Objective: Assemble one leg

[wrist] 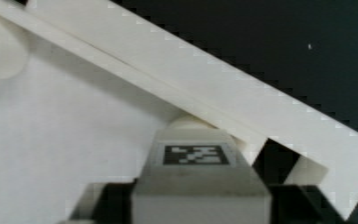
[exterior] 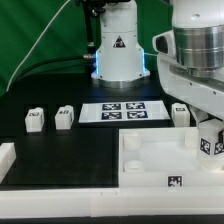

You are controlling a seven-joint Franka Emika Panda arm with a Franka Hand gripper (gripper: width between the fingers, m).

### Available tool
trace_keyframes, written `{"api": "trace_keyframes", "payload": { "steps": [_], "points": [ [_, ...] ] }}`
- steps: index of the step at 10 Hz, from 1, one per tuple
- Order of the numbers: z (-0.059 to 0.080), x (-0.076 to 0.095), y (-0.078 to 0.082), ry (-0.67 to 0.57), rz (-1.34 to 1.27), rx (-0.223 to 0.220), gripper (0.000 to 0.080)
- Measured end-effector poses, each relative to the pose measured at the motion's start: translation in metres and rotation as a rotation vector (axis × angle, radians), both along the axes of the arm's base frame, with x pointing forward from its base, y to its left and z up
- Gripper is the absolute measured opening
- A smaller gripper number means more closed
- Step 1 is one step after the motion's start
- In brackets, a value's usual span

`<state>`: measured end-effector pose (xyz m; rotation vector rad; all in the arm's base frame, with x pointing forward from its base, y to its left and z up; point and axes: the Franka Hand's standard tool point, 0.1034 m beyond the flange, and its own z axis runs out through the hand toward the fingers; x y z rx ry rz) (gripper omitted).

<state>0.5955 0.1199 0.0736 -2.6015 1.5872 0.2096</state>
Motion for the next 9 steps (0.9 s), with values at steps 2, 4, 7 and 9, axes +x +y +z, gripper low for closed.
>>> {"api": "trace_keyframes", "payload": {
  "steps": [2,4,7,9],
  "points": [
    [0.0,0.0,0.0,-0.01,0.071,0.005,0.0612],
    [-0.0003,-0.0009,-0.0003,-0.021,0.18,0.01,0.0638],
    [-0.0013,-0.0019,-0.0034,-0.068,0.591,0.029,0.0649],
    [-0.0018,-0.0019,-0.0041,-0.093,0.799,0.038,0.0649]
  ]
}}
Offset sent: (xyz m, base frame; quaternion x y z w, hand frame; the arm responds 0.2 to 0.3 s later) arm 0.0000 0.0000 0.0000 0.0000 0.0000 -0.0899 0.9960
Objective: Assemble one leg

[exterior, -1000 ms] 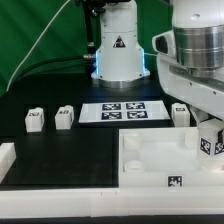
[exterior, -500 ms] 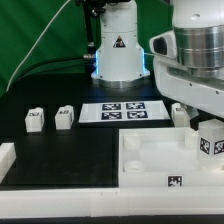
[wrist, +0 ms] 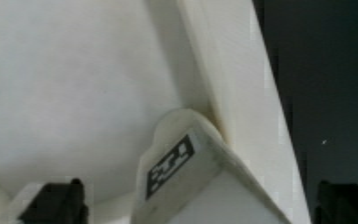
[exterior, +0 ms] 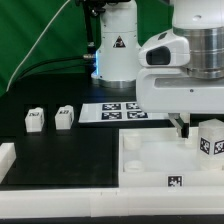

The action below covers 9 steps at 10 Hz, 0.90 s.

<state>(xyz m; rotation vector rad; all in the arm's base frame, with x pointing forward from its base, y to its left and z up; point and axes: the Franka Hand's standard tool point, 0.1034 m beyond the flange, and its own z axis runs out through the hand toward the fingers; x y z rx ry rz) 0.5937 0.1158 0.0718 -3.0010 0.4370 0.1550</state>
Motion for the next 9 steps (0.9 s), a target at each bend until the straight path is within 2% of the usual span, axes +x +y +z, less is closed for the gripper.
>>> {"api": "trace_keyframes", "payload": {
  "steps": [6,8,9],
  "points": [
    [0.002,0.0054,-0.0055,-0.064,0.716,0.004,0.0649],
    [0.0014,0.0049,-0.0065,-0.066,0.746,0.007,0.0649],
    [0.0013,0.0049,-0.0066,-0.066,0.746,0.007,0.0519]
  ]
}}
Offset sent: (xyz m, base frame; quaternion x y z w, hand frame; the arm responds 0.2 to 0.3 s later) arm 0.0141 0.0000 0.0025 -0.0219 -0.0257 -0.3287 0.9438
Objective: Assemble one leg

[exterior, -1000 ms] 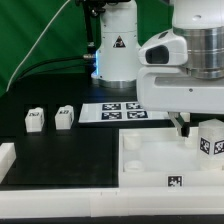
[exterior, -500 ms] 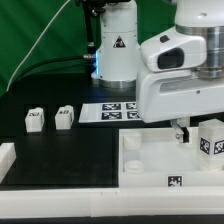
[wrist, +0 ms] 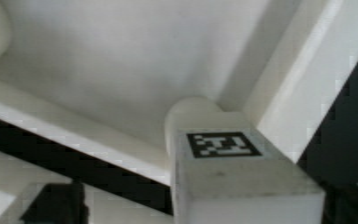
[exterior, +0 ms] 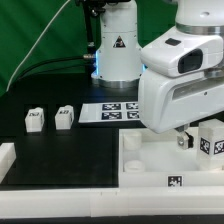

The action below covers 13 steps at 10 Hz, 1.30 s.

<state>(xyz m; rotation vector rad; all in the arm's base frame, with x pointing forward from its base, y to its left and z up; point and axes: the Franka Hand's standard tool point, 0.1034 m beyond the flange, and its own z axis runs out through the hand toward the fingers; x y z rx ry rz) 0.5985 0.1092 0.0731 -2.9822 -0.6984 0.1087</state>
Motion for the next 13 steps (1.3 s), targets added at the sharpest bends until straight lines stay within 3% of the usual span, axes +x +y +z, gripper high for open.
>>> {"api": "trace_keyframes", "payload": {
  "steps": [1,2,3,4,7,13],
  "points": [
    [-0.0001,0.0,-0.0001,0.0,0.0,0.0,0.0519],
    [-0.0001,-0.0001,-0.0001,0.0,0.0,0.0,0.0384],
    [-0.0001,-0.0001,-0.0002,0.0,0.0,0.0,0.0384],
    [-0.0001,-0.0001,-0.0001,0.002,-0.022,-0.001,0.0291],
    [-0.0002,-0.0002,0.0001,0.005,-0.078,-0.005,0.0291],
    [-0.0009,-0.006,0.0077,0.029,-0.86,-0.046,0.0294]
  ]
}}
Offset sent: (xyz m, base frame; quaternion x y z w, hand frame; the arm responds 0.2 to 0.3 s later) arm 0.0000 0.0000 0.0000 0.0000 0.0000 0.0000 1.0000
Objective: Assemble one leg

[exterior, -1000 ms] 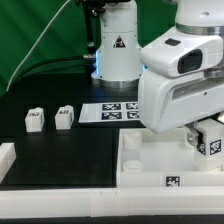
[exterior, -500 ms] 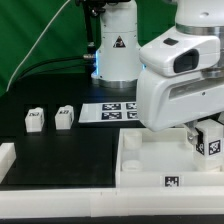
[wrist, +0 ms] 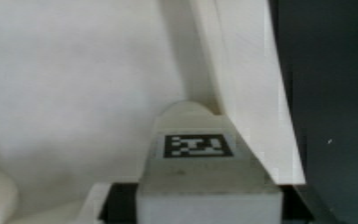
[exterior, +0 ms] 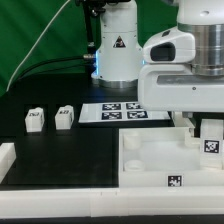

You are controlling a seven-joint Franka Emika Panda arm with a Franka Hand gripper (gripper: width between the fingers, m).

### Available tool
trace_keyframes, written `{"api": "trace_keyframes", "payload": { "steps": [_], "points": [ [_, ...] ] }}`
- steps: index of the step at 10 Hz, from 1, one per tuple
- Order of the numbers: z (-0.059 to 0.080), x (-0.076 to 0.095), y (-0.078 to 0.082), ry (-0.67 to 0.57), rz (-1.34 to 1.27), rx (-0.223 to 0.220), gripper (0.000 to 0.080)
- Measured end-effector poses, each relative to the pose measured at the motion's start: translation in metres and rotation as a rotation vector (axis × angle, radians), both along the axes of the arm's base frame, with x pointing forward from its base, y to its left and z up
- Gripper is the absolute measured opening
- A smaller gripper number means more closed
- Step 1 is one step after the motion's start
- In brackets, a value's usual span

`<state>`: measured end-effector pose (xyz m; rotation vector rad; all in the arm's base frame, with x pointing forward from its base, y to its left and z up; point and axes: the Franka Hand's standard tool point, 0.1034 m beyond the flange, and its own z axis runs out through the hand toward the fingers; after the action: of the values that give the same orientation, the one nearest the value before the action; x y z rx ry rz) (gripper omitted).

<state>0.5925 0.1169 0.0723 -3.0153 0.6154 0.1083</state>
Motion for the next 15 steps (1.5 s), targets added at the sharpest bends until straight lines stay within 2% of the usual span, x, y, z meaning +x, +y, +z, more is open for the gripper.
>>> {"api": "trace_keyframes", "payload": {
  "steps": [6,7,8,9,10,11,15],
  "points": [
    [-0.0019,0.0003,0.0029,0.064,-0.727,-0.002,0.0294],
    [-0.0018,0.0004,0.0034,0.065,-0.753,-0.005,0.0294],
    [-0.0021,0.0002,0.0034,0.066,-0.751,-0.005,0.0351],
    [-0.0023,0.0001,0.0036,0.063,-0.718,-0.003,0.0485],
    [-0.0023,0.0,0.0037,0.06,-0.687,-0.001,0.0485],
    [-0.0024,-0.0001,0.0041,0.061,-0.687,-0.001,0.0618],
    [-0.0034,-0.0014,0.0007,0.028,-0.15,0.009,0.0648]
  ]
}}
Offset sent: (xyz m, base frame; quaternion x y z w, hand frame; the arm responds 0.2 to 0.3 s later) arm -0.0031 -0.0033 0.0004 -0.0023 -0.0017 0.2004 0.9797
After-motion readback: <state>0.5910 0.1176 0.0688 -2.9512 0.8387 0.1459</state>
